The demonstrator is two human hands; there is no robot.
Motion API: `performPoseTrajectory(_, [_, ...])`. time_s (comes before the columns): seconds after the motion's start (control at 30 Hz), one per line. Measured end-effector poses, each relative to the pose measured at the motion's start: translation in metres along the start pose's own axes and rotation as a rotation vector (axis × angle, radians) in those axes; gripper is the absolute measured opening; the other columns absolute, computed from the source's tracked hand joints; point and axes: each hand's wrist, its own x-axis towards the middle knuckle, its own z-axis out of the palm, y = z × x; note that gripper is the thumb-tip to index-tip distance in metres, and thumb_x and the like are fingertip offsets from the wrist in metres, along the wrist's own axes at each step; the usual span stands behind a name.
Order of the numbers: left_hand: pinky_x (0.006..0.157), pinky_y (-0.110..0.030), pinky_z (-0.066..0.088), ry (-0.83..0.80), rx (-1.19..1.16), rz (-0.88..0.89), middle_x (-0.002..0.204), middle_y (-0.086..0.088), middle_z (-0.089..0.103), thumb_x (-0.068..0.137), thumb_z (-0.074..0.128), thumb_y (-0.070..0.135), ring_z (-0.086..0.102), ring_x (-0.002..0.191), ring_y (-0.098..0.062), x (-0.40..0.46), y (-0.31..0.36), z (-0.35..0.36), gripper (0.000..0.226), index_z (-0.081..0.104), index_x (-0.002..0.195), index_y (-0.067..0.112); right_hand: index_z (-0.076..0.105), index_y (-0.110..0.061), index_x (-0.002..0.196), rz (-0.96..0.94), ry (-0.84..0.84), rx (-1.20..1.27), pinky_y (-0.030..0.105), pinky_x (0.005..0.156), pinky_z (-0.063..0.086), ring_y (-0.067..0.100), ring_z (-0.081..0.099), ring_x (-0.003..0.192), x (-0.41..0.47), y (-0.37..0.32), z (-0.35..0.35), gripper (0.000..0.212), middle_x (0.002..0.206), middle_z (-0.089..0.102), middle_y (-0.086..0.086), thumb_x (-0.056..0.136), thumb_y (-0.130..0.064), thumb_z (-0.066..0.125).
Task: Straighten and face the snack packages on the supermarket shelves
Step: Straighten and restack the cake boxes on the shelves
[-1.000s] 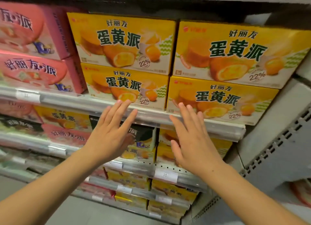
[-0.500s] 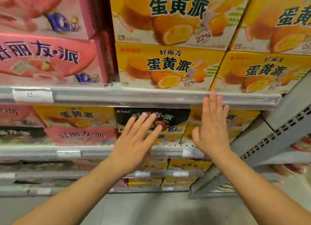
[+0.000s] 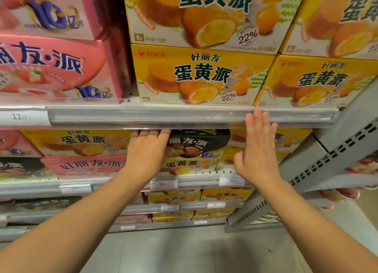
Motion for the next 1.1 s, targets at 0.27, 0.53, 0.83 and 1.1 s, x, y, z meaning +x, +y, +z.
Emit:
performPoseTrajectory(0.27, [0.08, -0.051, 0.05, 0.22, -0.058, 0.098, 0.085, -0.013, 0.071, 0.063, 0.089, 0.026, 0.067, 0.078, -0.036, -0.013, 0.001, 0.001, 0.046, 0.066, 0.098, 0.006, 0.004, -0.026, 0.154, 0.07, 0.019, 0.446, 0.031, 0.121, 0.004, 0.016, -0.002, 0.149, -0.045, -0.001, 0.018, 0.086, 0.163, -0.005, -0.008, 0.084, -0.038, 0.054])
performPoseTrajectory(0.53, [0.105, -0.055, 0.036, 0.174, -0.201, 0.103, 0.127, -0.017, 0.063, 0.06, 0.09, 0.028, 0.059, 0.12, -0.035, -0.052, 0.013, -0.007, 0.06, 0.068, 0.11, 0.004, 0.042, -0.061, 0.124, 0.355, -0.406, 1.064, 0.007, 0.075, 0.049, -0.011, 0.054, 0.108, -0.038, 0.007, 0.032, 0.082, 0.119, 0.056, -0.036, 0.053, -0.058, 0.083])
performPoseTrajectory(0.83, [0.114, -0.04, 0.023, 0.174, -0.733, -0.568, 0.155, -0.007, 0.024, 0.069, 0.076, 0.059, 0.024, 0.143, -0.02, -0.135, -0.025, -0.003, 0.1, 0.028, 0.148, 0.021, 0.069, -0.031, 0.103, 0.451, -0.516, 1.454, 0.028, 0.069, 0.057, 0.02, 0.072, 0.094, -0.045, -0.042, 0.053, 0.067, 0.104, 0.074, 0.0, 0.044, -0.056, 0.09])
performPoseTrajectory(1.1, [0.066, -0.025, 0.056, 0.05, -1.645, -0.83, 0.111, -0.002, 0.073, 0.066, 0.079, 0.027, 0.072, 0.096, -0.02, -0.2, -0.112, 0.007, 0.057, 0.058, 0.12, 0.026, 0.065, -0.019, 0.112, 0.557, -0.66, 1.499, 0.032, 0.069, 0.058, 0.029, 0.071, 0.094, -0.065, -0.135, 0.064, 0.075, 0.107, 0.073, 0.01, 0.047, -0.043, 0.093])
